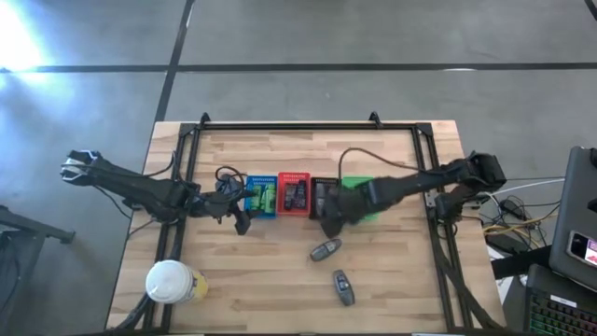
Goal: Pick & Place Travel size toiletries
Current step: Put the deodorant into the black basket
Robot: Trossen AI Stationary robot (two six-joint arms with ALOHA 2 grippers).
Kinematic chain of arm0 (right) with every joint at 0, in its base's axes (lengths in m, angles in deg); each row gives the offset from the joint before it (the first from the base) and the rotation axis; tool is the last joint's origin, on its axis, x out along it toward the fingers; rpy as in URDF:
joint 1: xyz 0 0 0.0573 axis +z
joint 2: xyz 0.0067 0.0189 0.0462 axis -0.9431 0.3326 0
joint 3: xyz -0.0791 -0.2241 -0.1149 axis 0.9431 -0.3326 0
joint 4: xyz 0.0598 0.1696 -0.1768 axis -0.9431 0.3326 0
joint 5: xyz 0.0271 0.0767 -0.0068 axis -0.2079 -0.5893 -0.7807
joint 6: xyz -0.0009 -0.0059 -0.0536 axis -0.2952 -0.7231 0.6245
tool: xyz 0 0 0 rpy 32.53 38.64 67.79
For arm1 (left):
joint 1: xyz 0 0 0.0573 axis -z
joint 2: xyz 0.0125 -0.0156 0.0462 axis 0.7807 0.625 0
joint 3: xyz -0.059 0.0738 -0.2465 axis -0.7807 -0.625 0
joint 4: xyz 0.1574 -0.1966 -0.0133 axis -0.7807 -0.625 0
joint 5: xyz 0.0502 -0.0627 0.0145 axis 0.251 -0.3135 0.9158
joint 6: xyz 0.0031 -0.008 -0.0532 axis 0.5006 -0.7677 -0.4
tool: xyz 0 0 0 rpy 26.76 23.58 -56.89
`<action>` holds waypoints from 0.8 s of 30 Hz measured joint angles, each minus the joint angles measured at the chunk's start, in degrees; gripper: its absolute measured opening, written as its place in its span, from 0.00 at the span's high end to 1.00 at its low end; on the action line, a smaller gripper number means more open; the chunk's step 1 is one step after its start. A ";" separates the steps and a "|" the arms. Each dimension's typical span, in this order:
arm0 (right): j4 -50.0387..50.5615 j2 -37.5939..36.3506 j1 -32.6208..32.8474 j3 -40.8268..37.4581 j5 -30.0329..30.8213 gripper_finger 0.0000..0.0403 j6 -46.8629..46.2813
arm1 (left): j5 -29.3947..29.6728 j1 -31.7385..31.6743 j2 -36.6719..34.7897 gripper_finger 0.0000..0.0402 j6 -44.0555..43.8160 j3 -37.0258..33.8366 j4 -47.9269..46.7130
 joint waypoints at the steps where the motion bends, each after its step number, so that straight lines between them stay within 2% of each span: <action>1: 1.51 0.00 1.20 -0.02 -1.65 0.22 -1.10 | 0.00 -0.01 0.00 0.24 0.02 -0.02 -0.01; 4: 2.76 0.49 5.31 -0.31 -4.48 0.23 -3.80 | 0.00 -0.01 0.00 0.24 0.05 -0.13 0.10; 12: -2.63 0.51 13.54 -0.55 -7.52 0.26 -14.90 | -0.10 0.00 0.17 0.24 0.40 -0.42 0.04; 15: -6.43 2.22 16.12 -0.46 -8.47 0.24 -17.13 | -0.22 0.01 0.42 0.24 1.51 -0.42 0.09; 24: -7.14 10.95 21.14 4.56 -9.37 0.13 -21.05 | -2.33 0.00 0.99 0.24 1.74 -0.44 -0.24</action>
